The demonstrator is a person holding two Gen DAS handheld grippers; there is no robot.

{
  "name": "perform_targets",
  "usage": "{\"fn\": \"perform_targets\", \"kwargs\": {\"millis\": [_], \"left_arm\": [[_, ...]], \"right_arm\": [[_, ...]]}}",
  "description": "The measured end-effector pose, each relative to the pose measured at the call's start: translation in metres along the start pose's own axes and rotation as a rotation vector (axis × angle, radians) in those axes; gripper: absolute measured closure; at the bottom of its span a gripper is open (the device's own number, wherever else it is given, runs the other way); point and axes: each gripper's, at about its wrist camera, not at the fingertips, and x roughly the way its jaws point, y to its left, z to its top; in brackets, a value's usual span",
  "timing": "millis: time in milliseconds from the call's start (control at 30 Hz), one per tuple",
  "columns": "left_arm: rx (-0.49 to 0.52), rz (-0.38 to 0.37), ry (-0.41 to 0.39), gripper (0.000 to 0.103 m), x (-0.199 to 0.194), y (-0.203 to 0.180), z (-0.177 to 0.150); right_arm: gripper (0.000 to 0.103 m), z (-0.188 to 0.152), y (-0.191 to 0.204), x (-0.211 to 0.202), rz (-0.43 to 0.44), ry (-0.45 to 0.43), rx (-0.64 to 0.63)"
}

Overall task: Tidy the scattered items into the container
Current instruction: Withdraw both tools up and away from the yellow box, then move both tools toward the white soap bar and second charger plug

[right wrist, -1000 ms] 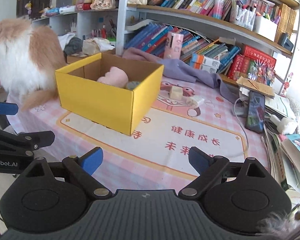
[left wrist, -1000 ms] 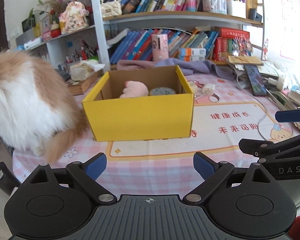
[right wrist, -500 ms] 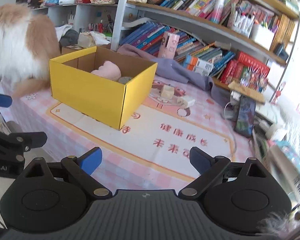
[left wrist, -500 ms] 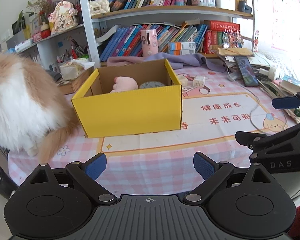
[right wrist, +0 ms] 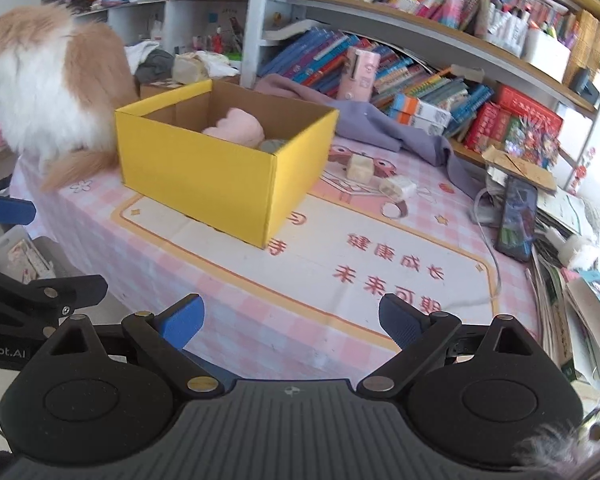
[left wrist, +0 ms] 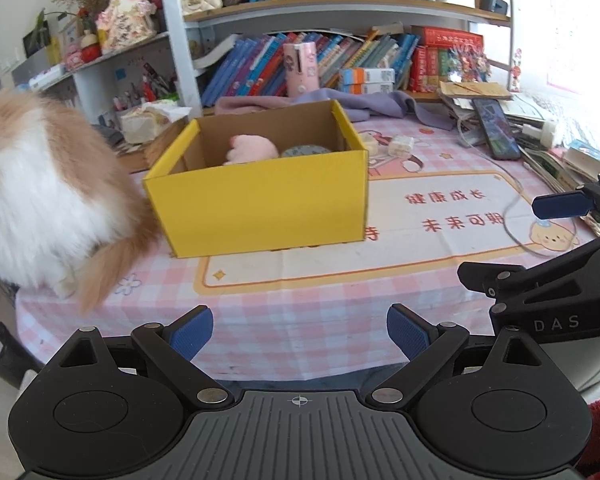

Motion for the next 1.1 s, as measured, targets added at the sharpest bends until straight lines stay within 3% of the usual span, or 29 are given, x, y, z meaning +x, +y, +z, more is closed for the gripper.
{"fn": "perform_targets", "kwargs": {"millis": [633, 933, 1100], "left_arm": [[0.173, -0.241, -0.002, 0.007, 0.044, -0.067, 0.034], [0.242, -0.280, -0.056, 0.007, 0.059, -0.088, 0.054], [0.239, -0.265, -0.095, 0.007, 0.070, -0.092, 0.069]], "right_arm": [[0.007, -0.020, -0.072, -0.004, -0.206, 0.072, 0.160], [0.011, -0.009, -0.100, 0.010, -0.202, 0.054, 0.213], [0.021, 0.002, -0.112, 0.024, -0.173, 0.041, 0.210]]}}
